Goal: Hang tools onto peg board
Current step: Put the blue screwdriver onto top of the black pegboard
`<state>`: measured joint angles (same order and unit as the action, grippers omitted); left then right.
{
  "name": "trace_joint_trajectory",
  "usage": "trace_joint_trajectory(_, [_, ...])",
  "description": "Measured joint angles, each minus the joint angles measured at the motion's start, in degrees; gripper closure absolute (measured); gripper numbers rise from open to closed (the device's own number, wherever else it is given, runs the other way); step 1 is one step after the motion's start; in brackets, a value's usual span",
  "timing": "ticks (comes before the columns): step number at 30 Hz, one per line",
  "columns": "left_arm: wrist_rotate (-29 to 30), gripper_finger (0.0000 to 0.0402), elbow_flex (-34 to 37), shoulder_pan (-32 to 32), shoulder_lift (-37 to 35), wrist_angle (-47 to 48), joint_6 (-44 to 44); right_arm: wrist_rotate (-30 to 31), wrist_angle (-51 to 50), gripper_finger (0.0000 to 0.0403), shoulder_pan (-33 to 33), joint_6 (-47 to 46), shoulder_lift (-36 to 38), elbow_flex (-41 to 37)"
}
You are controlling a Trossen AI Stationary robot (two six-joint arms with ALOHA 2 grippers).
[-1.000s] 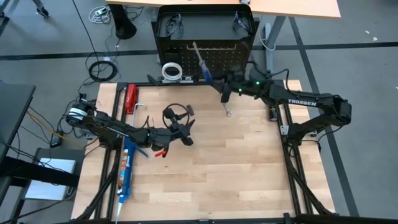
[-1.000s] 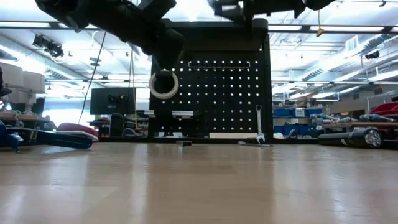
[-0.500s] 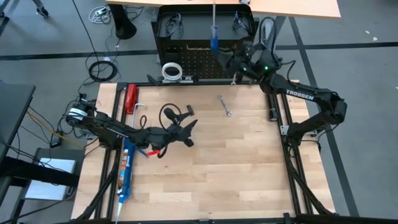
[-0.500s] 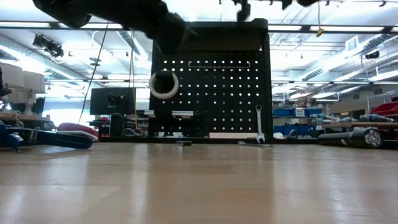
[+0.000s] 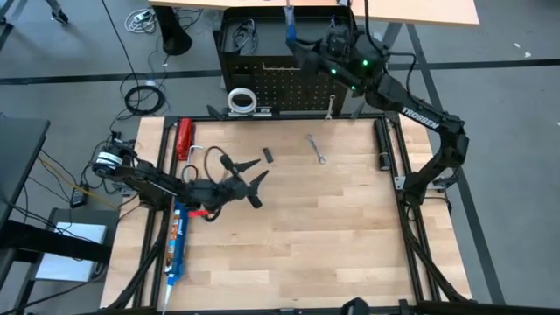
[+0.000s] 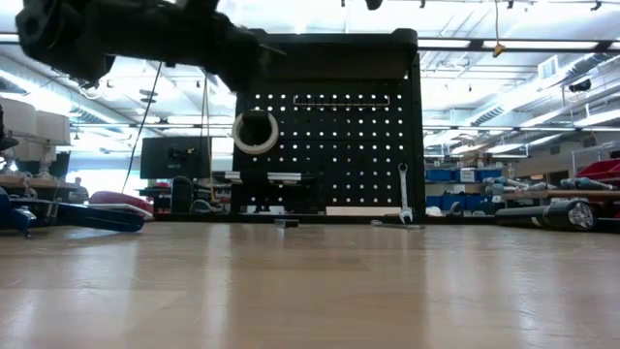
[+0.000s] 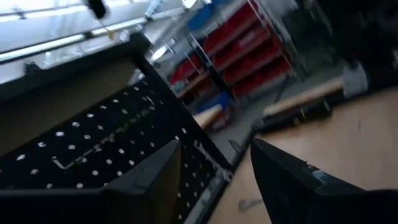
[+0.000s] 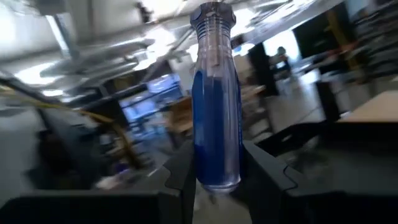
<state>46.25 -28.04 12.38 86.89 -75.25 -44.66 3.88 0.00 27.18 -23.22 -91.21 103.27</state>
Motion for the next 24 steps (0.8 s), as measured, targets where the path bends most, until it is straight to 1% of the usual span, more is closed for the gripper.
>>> trace_joint_trajectory(3, [-1.27, 0.02, 1.14, 0.0, -0.04, -3.85, -0.02, 4.09, -1.09, 0.0292, -0.05, 2.7, -1.14, 2.52])
trace_joint_trajectory(10, [-2.39, 0.02, 1.32, 0.0, 0.0, -2.75, -0.05, 12.72, -0.84, 0.0292, -0.37, 9.94, -1.59, 3.62])
trace_joint_trajectory(13, [-2.5, 0.02, 1.32, 0.0, 0.0, -2.93, -0.05, 16.88, 1.65, 0.0292, -2.0, 15.71, -1.59, 3.62])
trace_joint_trajectory(15, [-2.53, 0.02, 1.32, 0.0, 0.0, -2.85, -0.05, 20.82, 4.78, 0.0292, -3.17, 20.39, -2.09, 3.66])
trace_joint_trajectory(17, [-2.61, 0.02, 1.32, 0.0, 0.0, -2.88, -0.07, 25.06, 5.86, 0.0292, -4.04, 24.83, -2.47, 3.66])
trace_joint_trajectory(19, [-2.94, 0.02, 1.32, 0.0, 0.0, -2.88, 0.02, 28.04, 7.44, 0.0292, -4.54, 27.96, -3.42, 3.71])
trace_joint_trajectory(21, [-3.02, 0.02, 1.32, 0.0, 0.0, -2.81, 0.04, 30.87, 7.08, 0.0292, -4.8, 30.25, -4.77, 4.57])
trace_joint_trajectory(24, [-3.09, 0.02, 1.32, 0.0, 0.0, -2.8, 0.06, 33.02, 4.2, 0.0292, -5.01, 32.9, -7.56, 8.0])
